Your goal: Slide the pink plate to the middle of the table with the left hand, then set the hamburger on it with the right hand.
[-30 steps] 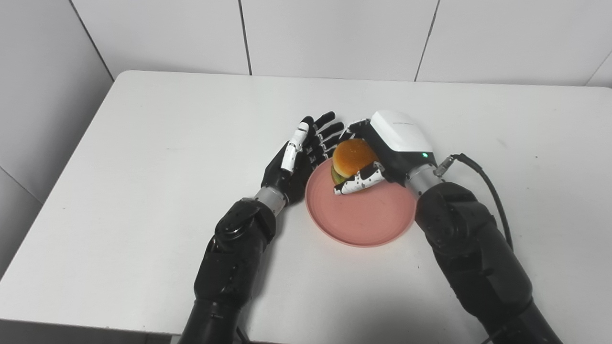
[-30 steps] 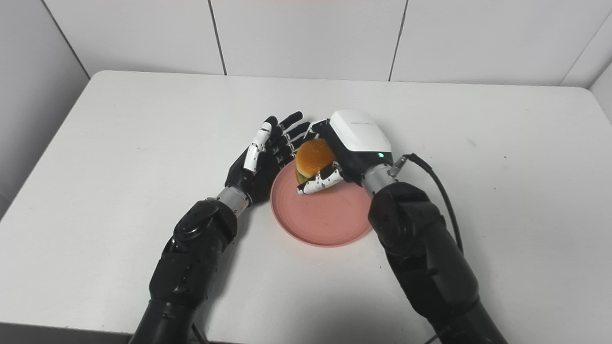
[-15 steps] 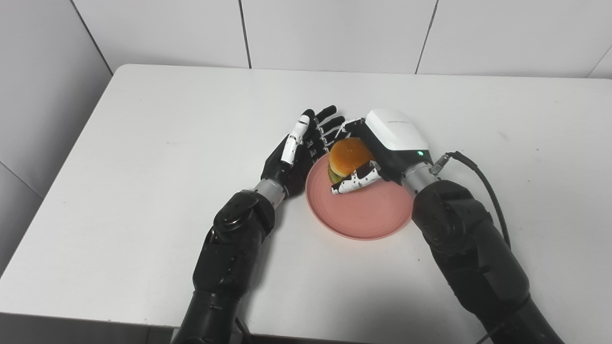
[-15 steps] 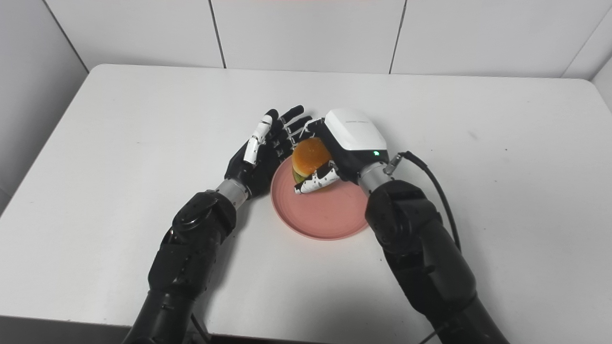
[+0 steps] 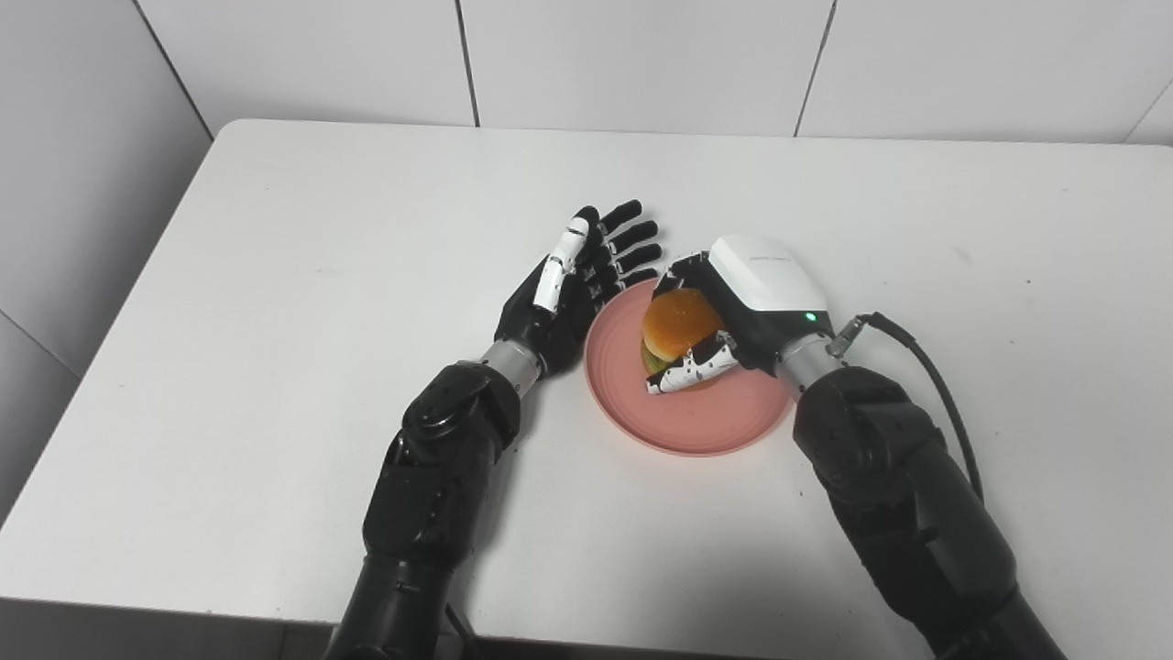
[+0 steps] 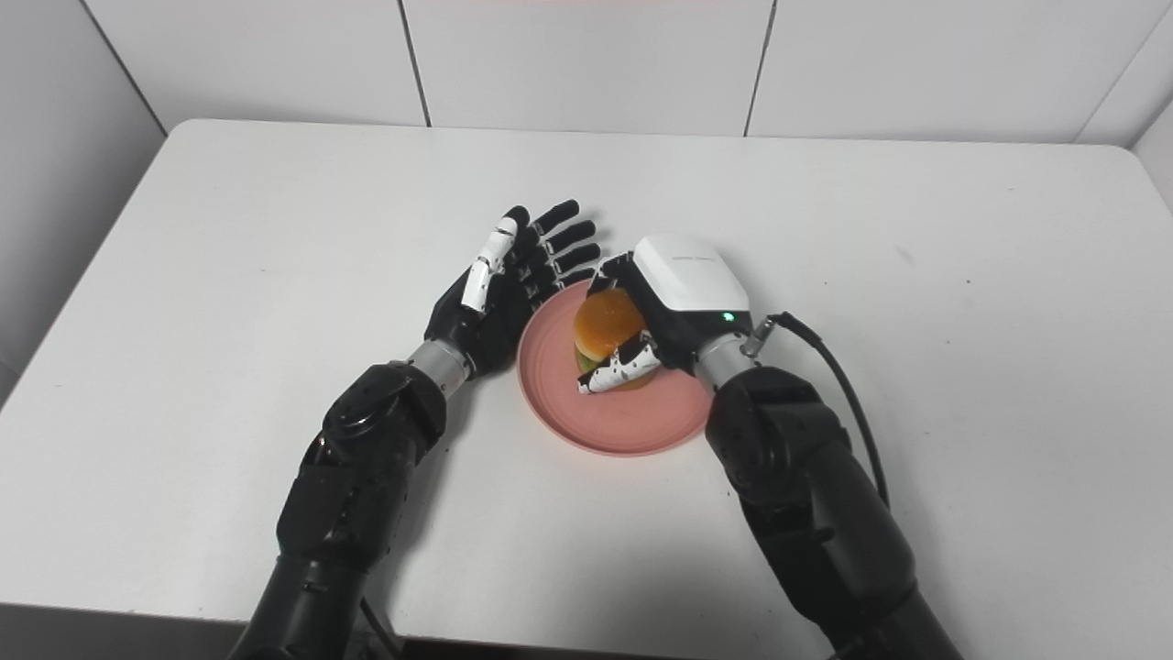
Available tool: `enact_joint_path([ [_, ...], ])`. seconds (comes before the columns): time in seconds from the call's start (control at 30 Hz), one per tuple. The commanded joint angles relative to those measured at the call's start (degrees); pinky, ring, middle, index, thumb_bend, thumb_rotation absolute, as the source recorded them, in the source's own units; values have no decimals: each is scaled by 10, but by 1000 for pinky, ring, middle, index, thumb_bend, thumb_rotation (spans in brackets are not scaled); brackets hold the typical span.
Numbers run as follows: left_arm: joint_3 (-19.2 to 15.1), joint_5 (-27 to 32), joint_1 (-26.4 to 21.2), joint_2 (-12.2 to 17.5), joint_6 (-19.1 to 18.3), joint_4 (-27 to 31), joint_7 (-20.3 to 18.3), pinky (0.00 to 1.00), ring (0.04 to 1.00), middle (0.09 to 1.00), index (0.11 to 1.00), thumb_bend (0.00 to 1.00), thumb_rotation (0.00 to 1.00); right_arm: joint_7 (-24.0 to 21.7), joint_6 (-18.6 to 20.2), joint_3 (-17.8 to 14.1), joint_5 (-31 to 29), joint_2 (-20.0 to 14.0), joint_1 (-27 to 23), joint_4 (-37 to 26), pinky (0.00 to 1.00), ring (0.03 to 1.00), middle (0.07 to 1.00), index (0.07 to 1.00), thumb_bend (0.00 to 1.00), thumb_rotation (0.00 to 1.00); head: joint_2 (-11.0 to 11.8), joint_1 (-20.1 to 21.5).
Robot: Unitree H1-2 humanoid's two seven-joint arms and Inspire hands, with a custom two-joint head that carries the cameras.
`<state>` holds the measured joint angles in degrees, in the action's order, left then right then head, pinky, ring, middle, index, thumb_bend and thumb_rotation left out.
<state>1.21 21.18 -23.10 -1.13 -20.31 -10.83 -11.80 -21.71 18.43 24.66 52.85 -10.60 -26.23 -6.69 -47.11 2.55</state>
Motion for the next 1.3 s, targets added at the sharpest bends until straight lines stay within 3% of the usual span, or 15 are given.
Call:
enact_joint_path([
  [0.0,-5,-8,31,7,-50,-26,13,869,875,880,880,397,1000,10,-11,-4,0,0,-17,-8,247,339,433,491,500,140,-1,1],
  [0.23,-4,-9,31,9,-51,-26,9,863,877,883,886,397,1000,5,-6,3,6,1,-15,2,252,343,437,491,504,144,-1,6],
  [0.3,-5,-9,30,8,-51,-27,10,865,879,884,887,400,1000,3,-5,5,10,-1,-15,4,298,398,484,492,509,150,-1,6],
  [0.33,-6,-9,30,8,-52,-28,10,866,880,884,886,402,1000,0,-4,8,16,-3,-16,4,367,474,551,569,582,248,-1,6],
  [0.5,-7,-7,30,7,-54,-26,10,861,882,887,879,402,1000,-17,0,21,44,-12,-19,-3,566,687,770,805,759,576,0,8],
  [0.53,-8,-7,30,7,-54,-28,9,861,884,889,879,401,1000,-21,2,21,46,-12,-19,-5,583,705,790,823,771,599,0,9],
  [0.6,-9,-6,29,7,-53,-29,7,874,908,911,900,405,1000,-25,3,19,47,-10,-19,-8,724,817,884,916,819,685,0,9],
  [0.7,-10,-5,30,7,-50,-30,6,874,909,908,888,408,1000,-22,1,12,41,-6,-16,-12,810,882,939,978,845,739,1,9],
  [0.87,-7,-7,30,9,-49,-30,5,876,911,907,896,416,1000,-16,-7,7,33,-5,-13,-19,835,909,961,1000,856,816,0,8],
  [1.27,-9,-4,30,9,-56,-29,9,874,906,901,893,420,1000,-27,-1,5,34,-7,-15,-37,841,908,950,996,853,807,1,15],
])
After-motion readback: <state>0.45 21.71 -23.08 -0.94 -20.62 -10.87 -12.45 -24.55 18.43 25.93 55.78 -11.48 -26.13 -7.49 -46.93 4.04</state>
